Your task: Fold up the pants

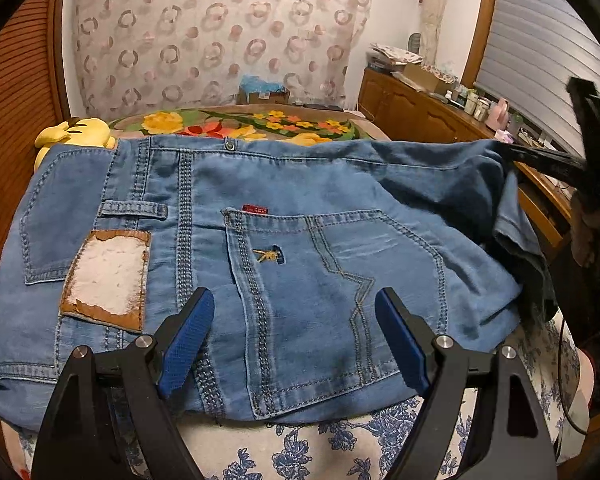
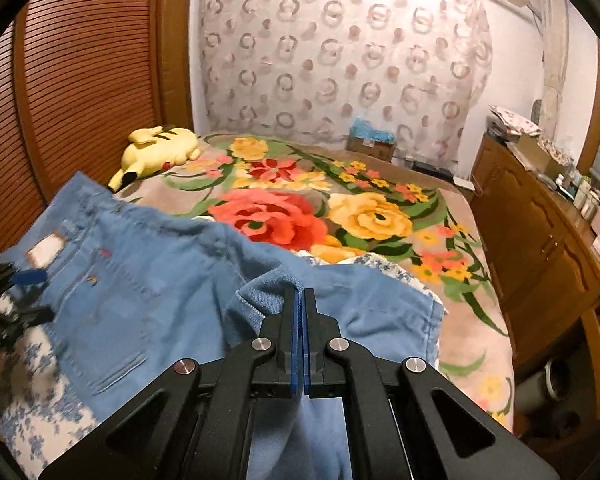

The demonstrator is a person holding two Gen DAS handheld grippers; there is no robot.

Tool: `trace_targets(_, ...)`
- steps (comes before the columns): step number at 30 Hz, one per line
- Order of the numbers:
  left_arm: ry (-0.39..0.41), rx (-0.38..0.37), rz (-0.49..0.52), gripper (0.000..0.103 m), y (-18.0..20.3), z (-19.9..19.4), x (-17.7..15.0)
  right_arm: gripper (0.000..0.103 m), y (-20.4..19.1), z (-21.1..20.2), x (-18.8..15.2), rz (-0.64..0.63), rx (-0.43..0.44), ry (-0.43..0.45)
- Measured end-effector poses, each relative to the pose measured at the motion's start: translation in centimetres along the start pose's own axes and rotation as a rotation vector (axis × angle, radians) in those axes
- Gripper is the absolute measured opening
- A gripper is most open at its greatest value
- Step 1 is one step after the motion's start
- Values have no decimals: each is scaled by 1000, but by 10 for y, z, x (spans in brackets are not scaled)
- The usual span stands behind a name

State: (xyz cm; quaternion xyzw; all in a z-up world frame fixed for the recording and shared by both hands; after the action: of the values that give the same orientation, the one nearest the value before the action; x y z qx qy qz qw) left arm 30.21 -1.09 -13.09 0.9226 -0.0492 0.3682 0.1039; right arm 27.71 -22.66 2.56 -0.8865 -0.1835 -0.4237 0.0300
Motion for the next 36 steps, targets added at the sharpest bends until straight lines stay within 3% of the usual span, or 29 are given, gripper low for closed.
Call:
trace_targets(7,-20,4,4,83,1,10,-2,1,-2,38,7,2,-46,-37)
trace_targets(12,-28,0,15,83,6,14,-4,1,4,39,15,85,-29,-40)
trace_targets(14,-34,-7,20,83,9,16,-7,7,5,33,14,84,-43,-42)
trace_targets(16,-41,2,29,83,11,20,-10,29,4,24,12,75,-57,-39)
trace_targets(18,-47,14,37,83,12,23,-13,43,1,14,6,85,-39,-37)
trace_targets(27,-57,11,35,83,12,32,-23,44,-39,-18,-35,63,71,-109)
trace_targets(29,-52,10,37,83,11,32,-24,49,-45,-19,-43,61,83,-130)
trace_targets(31,-47,11,42,83,11,33,-26,58,-44,-19,-47,76,84,-142)
trace_targets(36,-47,12,47,83,11,34,-28,58,-33,-6,-56,107,57,-190)
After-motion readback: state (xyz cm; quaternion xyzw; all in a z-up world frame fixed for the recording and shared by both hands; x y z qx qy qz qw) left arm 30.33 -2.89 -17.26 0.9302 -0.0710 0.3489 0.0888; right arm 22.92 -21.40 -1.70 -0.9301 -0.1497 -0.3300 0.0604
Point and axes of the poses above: each gripper's, at about its wrist camera, not at the fingertips, and z roughly the way its jaws point, y to its right, x to its top, the point moved 10 cm from there along z, roughly the way its jaws point, and after that the axes turned 1 degree about -y, right-handed, at the moved point
